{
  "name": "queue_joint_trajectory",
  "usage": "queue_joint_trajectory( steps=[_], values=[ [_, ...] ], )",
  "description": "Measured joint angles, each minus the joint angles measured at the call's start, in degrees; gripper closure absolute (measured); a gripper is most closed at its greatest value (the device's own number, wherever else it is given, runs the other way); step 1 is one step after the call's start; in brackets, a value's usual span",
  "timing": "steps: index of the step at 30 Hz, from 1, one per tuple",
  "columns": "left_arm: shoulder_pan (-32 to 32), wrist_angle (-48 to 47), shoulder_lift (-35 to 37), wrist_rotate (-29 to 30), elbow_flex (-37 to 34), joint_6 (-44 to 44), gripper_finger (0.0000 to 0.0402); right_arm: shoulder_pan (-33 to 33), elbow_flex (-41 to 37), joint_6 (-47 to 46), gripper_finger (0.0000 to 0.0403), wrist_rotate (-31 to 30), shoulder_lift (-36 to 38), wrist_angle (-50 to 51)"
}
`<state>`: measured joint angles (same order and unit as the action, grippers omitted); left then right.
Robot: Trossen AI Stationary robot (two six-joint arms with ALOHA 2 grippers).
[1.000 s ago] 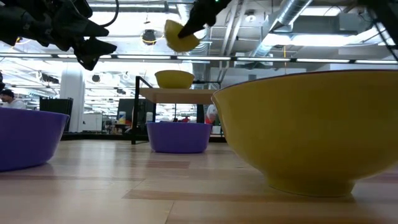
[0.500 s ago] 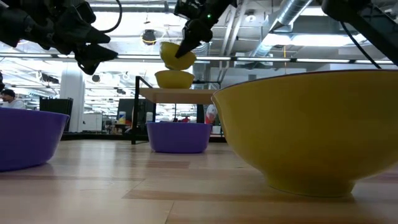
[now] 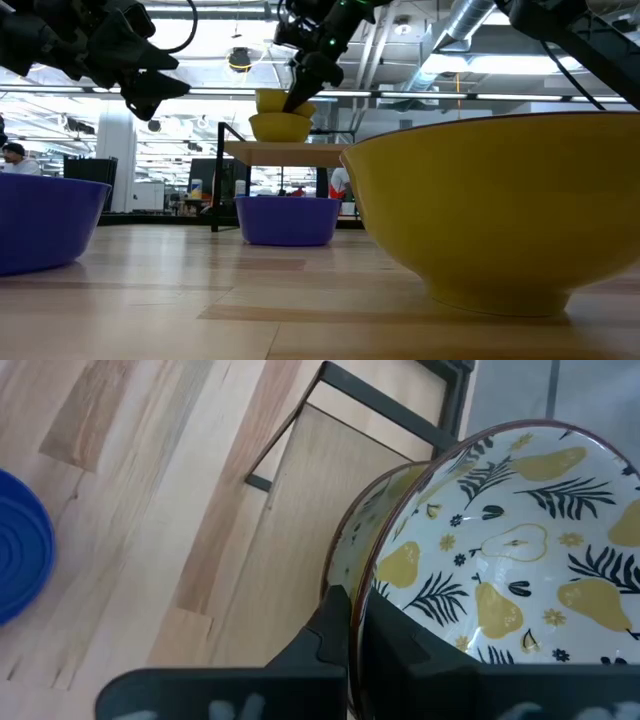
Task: Pick & Place Mini bowls
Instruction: Stack the top patterned bowl on top of the patterned cream bowl on the shelf
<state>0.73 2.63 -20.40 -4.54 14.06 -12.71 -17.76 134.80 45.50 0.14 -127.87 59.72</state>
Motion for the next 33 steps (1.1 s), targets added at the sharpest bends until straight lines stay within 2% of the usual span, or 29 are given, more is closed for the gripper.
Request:
queue_joint_trajectory(
  steps=[6,24,33],
  values=[
    [0.0,0.03,0.04,0.0,0.0,0.12,0.0198,-0.74,-0.08,0.05,0.04,1.62,0.0,-0.08],
    [0.0,0.42,0.03,0.0,0.0,-0.02,0.0198,-0.92,-0.44,1.68,0.0384,1.6,0.0,-2.19],
    [0.0,0.42,0.02,0.0,0.0,-0.02,0.0198,-1.22,-0.44,1.67,0.0392,1.6,0.0,-1.94]
  ],
)
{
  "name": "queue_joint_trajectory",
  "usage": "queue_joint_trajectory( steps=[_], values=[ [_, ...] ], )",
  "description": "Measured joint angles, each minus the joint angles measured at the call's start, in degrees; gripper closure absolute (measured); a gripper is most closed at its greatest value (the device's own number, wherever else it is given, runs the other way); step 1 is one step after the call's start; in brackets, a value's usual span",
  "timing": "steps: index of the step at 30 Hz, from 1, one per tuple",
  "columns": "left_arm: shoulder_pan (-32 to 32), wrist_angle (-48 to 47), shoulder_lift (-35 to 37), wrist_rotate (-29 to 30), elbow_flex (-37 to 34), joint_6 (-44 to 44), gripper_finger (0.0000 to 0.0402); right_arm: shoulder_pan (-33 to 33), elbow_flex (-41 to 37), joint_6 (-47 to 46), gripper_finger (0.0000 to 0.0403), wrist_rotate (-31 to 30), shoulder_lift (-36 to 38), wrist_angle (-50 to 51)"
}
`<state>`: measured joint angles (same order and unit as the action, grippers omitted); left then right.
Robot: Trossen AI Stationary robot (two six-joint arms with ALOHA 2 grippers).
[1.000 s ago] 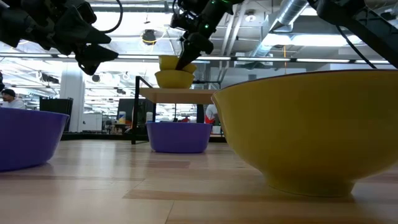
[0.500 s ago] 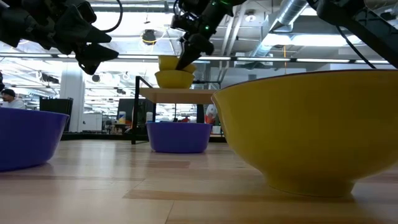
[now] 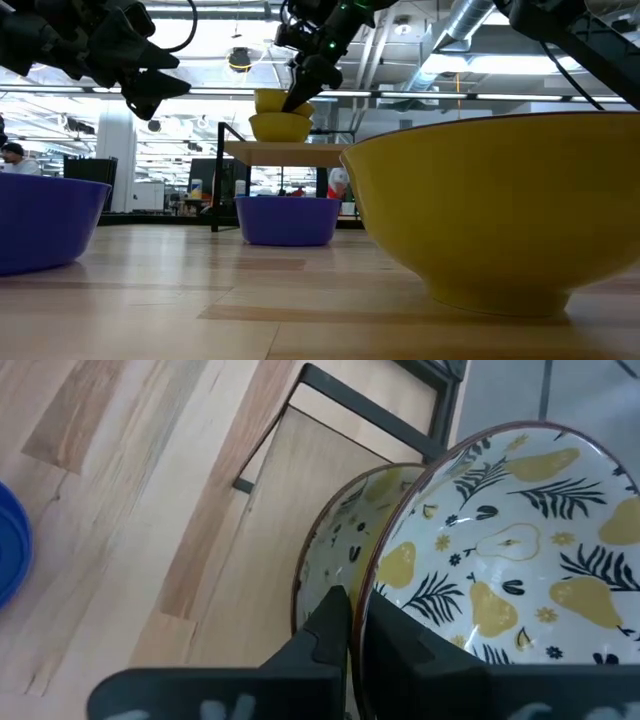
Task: Pick & Place Mini bowls
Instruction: Stack the top patterned bowl on top of the patterned cream bowl on the shelf
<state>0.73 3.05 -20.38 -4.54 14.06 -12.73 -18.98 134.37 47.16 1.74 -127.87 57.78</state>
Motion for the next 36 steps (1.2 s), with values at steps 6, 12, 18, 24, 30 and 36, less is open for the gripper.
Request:
queue_joint_trajectory(
  steps=[6,12,18,24,30,36],
  values=[
    [0.0,0.02,0.02,0.0,0.02,-0.02,0.0198,0.03,-0.13,-0.07,0.0381,-0.13,-1.52,0.27],
    [0.0,0.02,0.02,0.0,0.02,-0.24,0.0198,0.24,-0.07,0.0,0.0381,-1.77,-2.2,-1.11],
    [0.0,0.04,0.02,0.0,0.02,-0.23,0.0198,0.59,-0.07,0.0,0.0374,-1.77,-2.32,-1.25],
    [0.0,0.04,0.02,0.0,0.02,-0.17,0.0198,0.96,-0.07,0.0,0.0349,-1.94,-2.36,-1.27],
    [0.0,0.04,0.02,0.0,0.02,-0.12,0.0198,1.0,0.45,-0.03,0.0331,-3.59,-2.32,-0.67],
    [0.02,0.02,0.02,0.0,0.02,0.02,0.0198,1.33,0.61,-0.03,0.0324,-4.9,-2.21,-0.78]
  ],
)
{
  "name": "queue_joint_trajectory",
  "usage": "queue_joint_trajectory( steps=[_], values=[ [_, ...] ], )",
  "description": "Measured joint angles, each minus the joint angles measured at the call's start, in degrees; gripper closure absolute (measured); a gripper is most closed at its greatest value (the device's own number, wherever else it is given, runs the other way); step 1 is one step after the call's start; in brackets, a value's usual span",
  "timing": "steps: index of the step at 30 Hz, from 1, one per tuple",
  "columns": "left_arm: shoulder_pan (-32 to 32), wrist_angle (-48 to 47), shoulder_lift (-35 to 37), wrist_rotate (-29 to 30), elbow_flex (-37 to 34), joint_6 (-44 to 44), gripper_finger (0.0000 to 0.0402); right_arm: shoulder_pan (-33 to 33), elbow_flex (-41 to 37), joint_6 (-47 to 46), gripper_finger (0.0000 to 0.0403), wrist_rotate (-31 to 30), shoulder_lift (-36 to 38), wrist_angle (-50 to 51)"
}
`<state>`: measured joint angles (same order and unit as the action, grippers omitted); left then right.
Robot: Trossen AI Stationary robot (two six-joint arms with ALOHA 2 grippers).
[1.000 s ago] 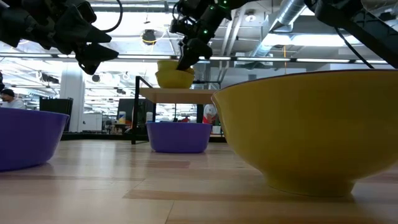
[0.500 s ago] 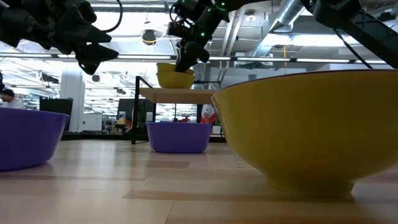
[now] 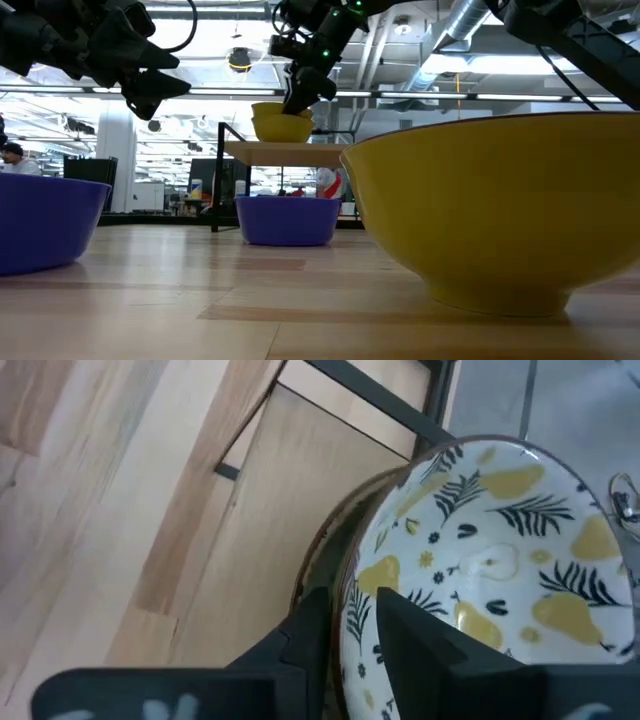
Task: Pick & Place Mini bowls
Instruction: Stack the top patterned bowl on top of the patterned cream bowl on the shelf
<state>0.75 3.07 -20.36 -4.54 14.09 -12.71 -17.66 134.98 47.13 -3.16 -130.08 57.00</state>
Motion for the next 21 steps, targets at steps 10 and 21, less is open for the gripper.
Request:
queue_joint_trajectory(
  steps=[10,21],
  values=[
    [-0.01,0.0,0.0,0.0,0.0,-0.02,0.0198,0.05,0.0,1.27,0.0305,-0.74,0.13,0.1],
    [-0.02,0.0,0.0,0.0,0.0,-0.02,0.0198,0.05,-0.04,1.4,0.0252,-1.55,1.4,-0.23]
  ],
)
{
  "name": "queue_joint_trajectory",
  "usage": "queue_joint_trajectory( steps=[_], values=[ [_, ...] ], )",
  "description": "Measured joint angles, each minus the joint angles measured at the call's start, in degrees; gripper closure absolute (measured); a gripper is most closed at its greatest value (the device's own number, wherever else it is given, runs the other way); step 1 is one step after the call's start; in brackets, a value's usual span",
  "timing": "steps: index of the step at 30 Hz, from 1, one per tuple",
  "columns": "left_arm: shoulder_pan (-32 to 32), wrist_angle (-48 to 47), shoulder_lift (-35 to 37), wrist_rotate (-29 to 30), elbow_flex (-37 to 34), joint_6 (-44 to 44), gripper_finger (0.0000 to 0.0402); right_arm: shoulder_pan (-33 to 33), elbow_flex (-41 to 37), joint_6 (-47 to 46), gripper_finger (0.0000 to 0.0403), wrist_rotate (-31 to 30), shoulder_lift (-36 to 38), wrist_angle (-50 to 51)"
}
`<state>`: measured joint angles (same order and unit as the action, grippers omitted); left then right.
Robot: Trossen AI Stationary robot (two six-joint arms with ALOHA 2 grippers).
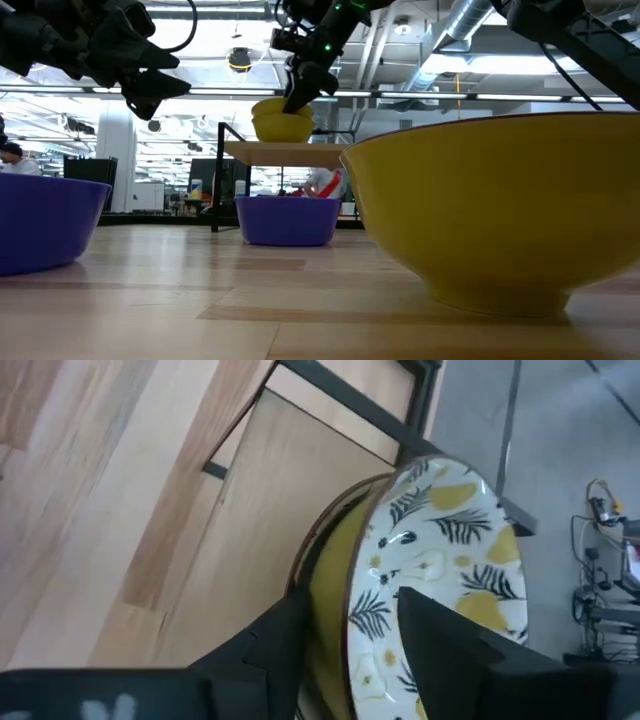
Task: Pick & Place Mini bowls
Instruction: Stack the top patterned bowl on top of the patterned cream bowl on the shelf, then stack the patterned bowl on top of the patterned bowl on the shelf
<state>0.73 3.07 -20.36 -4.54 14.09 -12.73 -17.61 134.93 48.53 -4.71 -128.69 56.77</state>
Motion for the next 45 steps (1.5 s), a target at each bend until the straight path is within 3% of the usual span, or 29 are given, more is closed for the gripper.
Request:
queue_joint_trajectory(
  steps=[20,32,45],
  values=[
    [0.0,-0.02,0.0,0.0,0.0,0.0,0.0198,1.98,0.02,0.89,0.0235,-3.32,0.55,0.2],
    [0.0,-0.04,-0.02,0.0,0.04,0.17,0.0198,3.83,0.12,0.74,0.0241,-4.66,4.63,0.93],
    [0.0,-0.02,-0.33,0.0,0.07,0.26,0.0198,1.9,-1.63,-7.06,0.026,-4.46,4.53,1.9]
  ],
)
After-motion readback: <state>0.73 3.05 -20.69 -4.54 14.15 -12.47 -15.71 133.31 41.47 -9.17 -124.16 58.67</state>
